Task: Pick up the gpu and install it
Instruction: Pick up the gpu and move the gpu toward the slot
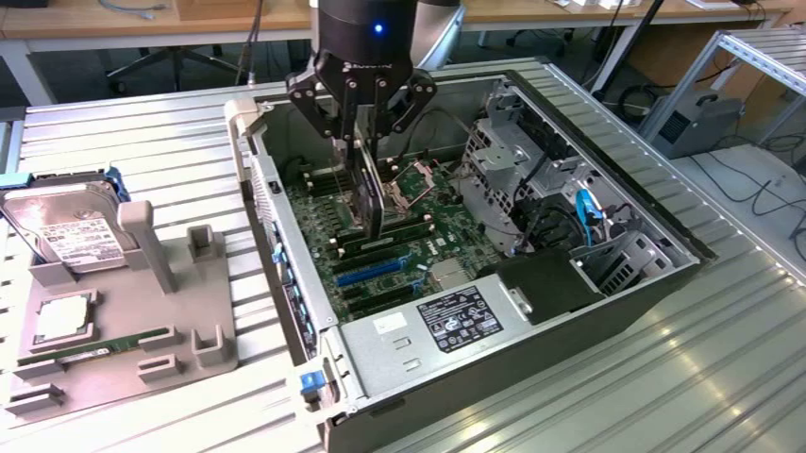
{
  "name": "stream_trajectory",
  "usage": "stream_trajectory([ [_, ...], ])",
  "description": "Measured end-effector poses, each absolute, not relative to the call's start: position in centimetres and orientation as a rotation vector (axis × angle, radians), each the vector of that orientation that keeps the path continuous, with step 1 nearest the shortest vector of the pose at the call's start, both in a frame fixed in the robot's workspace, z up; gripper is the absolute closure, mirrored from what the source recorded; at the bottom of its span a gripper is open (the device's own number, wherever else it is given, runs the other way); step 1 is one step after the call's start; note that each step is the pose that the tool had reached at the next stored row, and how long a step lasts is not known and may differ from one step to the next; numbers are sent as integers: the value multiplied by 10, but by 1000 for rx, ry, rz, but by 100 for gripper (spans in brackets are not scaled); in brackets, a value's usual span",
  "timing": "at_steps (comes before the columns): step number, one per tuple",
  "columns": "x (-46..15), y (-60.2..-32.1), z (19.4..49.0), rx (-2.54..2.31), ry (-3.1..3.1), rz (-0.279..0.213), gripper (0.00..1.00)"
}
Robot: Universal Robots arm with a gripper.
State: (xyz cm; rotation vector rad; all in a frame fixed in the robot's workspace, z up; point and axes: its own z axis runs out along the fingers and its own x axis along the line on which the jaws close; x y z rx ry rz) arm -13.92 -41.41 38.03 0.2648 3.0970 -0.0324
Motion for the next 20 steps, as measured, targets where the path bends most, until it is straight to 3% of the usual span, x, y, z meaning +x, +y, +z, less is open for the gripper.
stream_trajectory([
  [20, -121, -414, 372, 265, 3097, -32, 72],
])
